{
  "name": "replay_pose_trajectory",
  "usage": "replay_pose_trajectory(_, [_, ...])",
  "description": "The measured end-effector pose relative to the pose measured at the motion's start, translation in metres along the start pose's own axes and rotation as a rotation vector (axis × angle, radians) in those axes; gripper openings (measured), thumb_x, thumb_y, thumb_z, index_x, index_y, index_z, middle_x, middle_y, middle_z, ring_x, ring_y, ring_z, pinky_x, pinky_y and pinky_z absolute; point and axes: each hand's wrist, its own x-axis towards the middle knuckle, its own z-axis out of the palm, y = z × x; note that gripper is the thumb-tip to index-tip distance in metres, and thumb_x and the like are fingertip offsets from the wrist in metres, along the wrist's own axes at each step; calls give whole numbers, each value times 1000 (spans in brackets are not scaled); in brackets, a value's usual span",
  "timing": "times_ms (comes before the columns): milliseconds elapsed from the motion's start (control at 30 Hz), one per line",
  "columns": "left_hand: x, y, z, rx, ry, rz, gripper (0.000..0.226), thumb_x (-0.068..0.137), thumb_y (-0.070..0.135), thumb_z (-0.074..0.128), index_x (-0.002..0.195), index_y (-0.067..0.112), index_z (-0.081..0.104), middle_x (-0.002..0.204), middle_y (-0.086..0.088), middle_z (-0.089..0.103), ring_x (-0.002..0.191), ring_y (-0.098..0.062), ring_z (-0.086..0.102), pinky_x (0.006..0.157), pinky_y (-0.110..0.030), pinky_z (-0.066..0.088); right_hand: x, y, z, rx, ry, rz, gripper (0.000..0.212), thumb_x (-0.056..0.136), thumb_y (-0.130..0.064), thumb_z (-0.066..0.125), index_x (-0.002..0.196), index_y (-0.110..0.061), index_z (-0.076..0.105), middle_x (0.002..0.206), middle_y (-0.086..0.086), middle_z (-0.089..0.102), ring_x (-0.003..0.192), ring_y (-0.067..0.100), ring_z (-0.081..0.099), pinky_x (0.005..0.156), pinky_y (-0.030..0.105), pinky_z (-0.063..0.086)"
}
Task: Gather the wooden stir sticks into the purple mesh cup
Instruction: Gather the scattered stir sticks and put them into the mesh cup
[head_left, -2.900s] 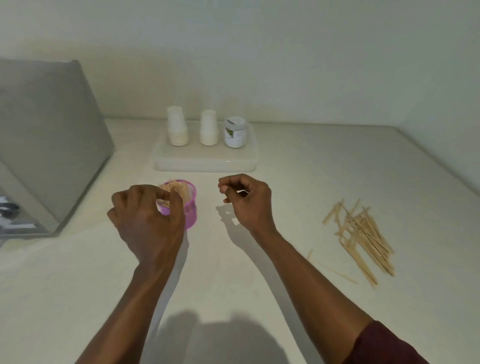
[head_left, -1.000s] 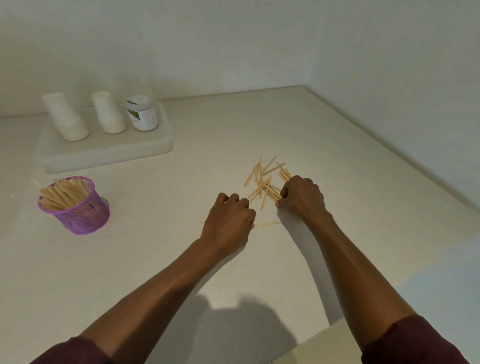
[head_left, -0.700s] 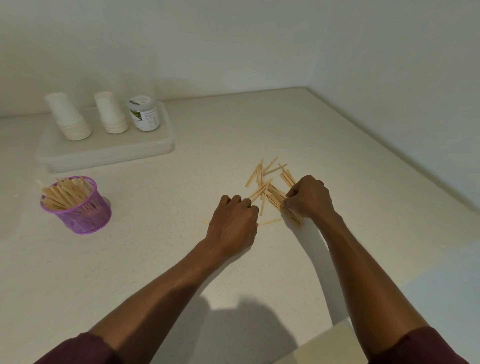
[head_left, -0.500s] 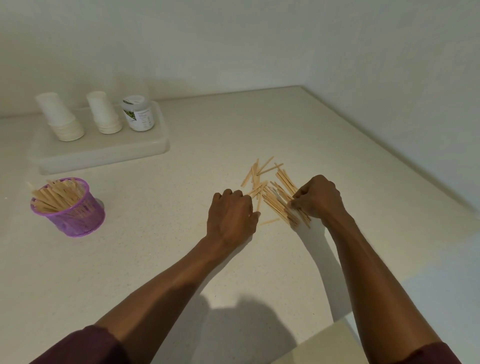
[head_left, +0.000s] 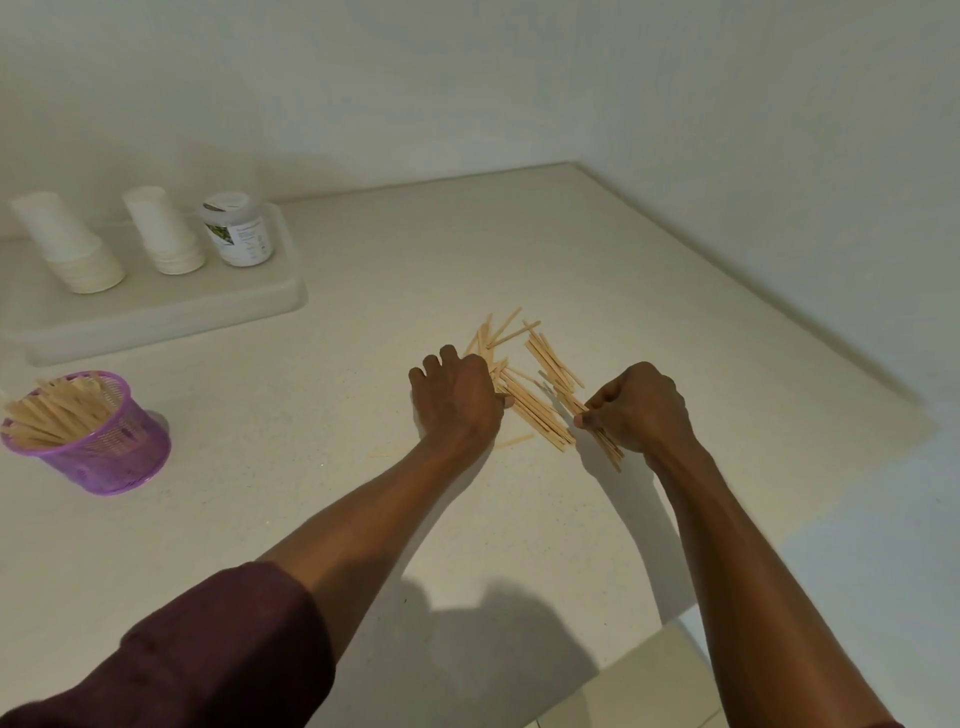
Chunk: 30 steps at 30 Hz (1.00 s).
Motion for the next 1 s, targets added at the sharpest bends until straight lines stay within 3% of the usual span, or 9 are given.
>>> replay_pose_trajectory(267, [12, -9, -7, -26, -12, -88, 35, 82, 48, 85, 101, 21, 75, 102, -3, 75, 108, -25, 64, 95, -40, 40, -1, 7, 5, 23, 2, -28, 29, 76, -32, 93, 98, -15, 85, 94, 4, 79, 72, 14, 66, 60, 27, 44])
replay_pose_trajectory(433, [10, -13, -12, -14, 17, -106, 13, 86, 29, 81, 92, 20, 72, 93, -2, 74, 103, -25, 66, 92, -39, 39, -2, 3, 9, 33, 4, -41, 27, 73, -32, 95, 93, -16, 85, 91, 3, 79, 78, 19, 70, 65, 31, 48])
replay_pose_trajectory(567, [3, -9, -21, 67, 14, -4, 29, 91, 22, 70, 75, 20, 46, 93, -4, 69, 104, -26, 61, 96, -41, 39, -6, -2, 12, 65, 6, -63, 23, 70, -28, 96, 87, -17, 85, 87, 1, 78, 79, 20, 69, 65, 29, 45])
replay_pose_trajectory(633, [2, -9, -21, 171, 37, 132, 40, 93, 16, 65, 65, 21, 35, 78, -2, 61, 105, -28, 59, 95, -42, 37, -7, -4, 14, 84, 10, -63, 20, 70, -25, 96, 84, -18, 84, 86, 1, 78, 83, 22, 70, 67, 30, 46])
replay_pose_trajectory(733, [6, -10, -23, 259, -2, 232, 41, 90, 9, 62, 63, 20, 33, 64, 2, 39, 103, -28, 59, 95, -42, 35, -9, -8, 16, 80, 7, -67, 16, 72, -21, 94, 84, -18, 84, 85, 0, 76, 84, 22, 69, 70, 32, 50])
replay_pose_trajectory(833, [12, -10, -31, 258, -83, 249, 37, 91, 20, 66, 69, 17, 37, 69, 1, 46, 106, -29, 61, 102, -43, 36, -10, -10, 21, 81, 0, -72, 18, 71, -23, 95, 84, -17, 84, 83, -1, 75, 81, 20, 67, 69, 33, 51])
replay_pose_trajectory(933, [18, -9, -39, 271, -123, 290, 32, 91, 29, 70, 76, 18, 43, 67, 2, 35, 107, -29, 63, 106, -44, 35, -9, -11, 25, 69, 8, -80, 17, 72, -24, 93, 85, -15, 85, 81, 0, 75, 75, 18, 67, 63, 32, 50])
replay_pose_trajectory(1000, [18, -8, -39, 290, -123, 334, 39, 91, 30, 70, 69, 18, 39, 67, 3, 34, 106, -28, 62, 107, -44, 35, -8, -12, 25, 68, 20, -76, 15, 74, -23, 91, 84, -14, 84, 81, 2, 76, 72, 17, 67, 63, 35, 53])
